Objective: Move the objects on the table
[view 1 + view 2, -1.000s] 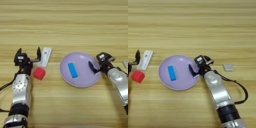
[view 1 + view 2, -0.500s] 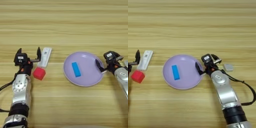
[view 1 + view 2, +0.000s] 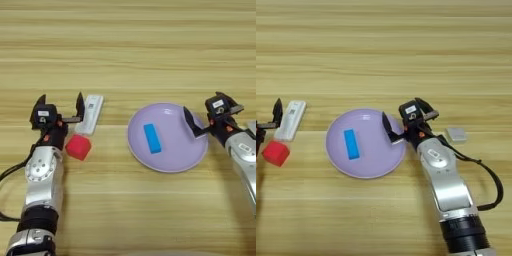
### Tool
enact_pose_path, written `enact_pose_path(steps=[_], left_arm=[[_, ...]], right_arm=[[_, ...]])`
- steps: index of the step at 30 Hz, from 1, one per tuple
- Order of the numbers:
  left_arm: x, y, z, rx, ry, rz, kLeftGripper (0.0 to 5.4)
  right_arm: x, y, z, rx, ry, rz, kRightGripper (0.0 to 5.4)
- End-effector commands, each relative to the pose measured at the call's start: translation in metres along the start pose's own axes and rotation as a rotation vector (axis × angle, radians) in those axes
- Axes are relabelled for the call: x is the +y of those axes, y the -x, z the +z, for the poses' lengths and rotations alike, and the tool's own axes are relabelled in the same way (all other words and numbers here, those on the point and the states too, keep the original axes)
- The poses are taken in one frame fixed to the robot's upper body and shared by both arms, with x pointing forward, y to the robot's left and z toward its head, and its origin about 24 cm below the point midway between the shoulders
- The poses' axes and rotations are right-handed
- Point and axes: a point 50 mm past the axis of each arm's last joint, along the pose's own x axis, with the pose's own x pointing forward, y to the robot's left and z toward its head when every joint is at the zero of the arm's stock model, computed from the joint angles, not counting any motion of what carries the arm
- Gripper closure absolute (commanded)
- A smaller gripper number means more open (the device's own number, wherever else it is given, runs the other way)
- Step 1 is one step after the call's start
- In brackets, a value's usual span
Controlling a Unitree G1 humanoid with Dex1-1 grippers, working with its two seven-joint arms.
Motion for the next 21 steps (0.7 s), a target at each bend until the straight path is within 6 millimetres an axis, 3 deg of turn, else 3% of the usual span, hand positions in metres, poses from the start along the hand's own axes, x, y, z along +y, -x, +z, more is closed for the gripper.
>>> enact_pose_path(steps=[1,12,21], left_arm=[[-0.017,0.003,0.007,0.017,0.005,-0.068,0.00],[-0.043,0.015,0.045,-0.009,0.064,-0.156,0.00],[-0.085,0.039,0.071,0.057,0.217,-0.356,0.00]], right_arm=[[-0.019,0.001,-0.002,-0.022,0.019,-0.116,0.01],[-0.071,0.005,-0.017,0.009,0.028,-0.331,0.01],[-0.085,0.006,-0.018,0.010,0.030,-0.400,0.01]])
